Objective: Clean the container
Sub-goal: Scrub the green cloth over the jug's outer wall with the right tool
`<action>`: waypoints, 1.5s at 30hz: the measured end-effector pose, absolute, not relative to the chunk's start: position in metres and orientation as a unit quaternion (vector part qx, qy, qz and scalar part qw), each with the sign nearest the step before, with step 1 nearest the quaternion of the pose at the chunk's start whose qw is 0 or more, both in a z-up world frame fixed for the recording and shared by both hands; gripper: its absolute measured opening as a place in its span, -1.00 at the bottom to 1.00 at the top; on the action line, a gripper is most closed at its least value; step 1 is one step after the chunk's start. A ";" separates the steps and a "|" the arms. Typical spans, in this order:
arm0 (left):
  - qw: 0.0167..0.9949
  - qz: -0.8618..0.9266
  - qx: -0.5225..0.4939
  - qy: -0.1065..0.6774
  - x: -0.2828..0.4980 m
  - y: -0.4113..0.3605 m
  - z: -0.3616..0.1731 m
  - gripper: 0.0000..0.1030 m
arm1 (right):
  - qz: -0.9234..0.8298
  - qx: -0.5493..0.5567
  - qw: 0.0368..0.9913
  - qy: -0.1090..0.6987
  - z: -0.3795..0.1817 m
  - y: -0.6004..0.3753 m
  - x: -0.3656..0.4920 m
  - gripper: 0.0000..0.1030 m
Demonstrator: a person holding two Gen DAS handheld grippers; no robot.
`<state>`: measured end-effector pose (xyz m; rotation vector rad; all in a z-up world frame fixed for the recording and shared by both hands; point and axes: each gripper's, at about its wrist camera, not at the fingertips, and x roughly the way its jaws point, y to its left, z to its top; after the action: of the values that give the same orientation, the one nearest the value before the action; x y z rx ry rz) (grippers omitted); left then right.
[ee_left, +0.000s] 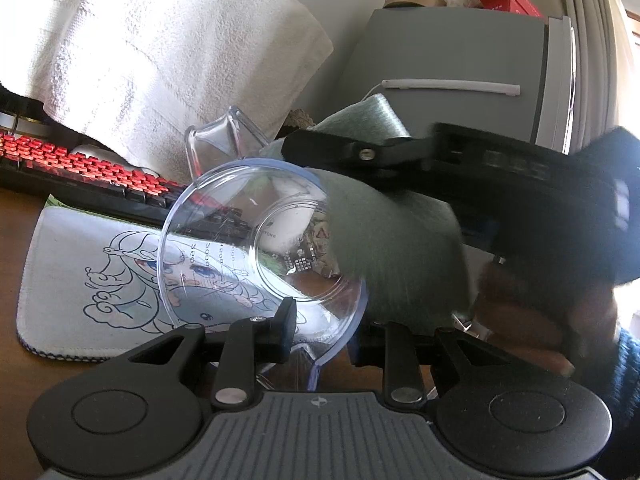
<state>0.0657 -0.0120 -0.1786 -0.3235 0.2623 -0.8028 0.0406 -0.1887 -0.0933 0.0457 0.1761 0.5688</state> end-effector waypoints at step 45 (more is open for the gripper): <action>0.898 -0.389 -0.161 0.126 0.065 -0.010 -0.180 -0.51 | 0.264 0.042 0.959 0.098 -0.091 -0.209 0.078 -0.67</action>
<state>0.0655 -0.0101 -0.1796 -0.3341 0.2600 -0.8064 0.0781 -0.2090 -0.0910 0.0848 0.1985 0.5356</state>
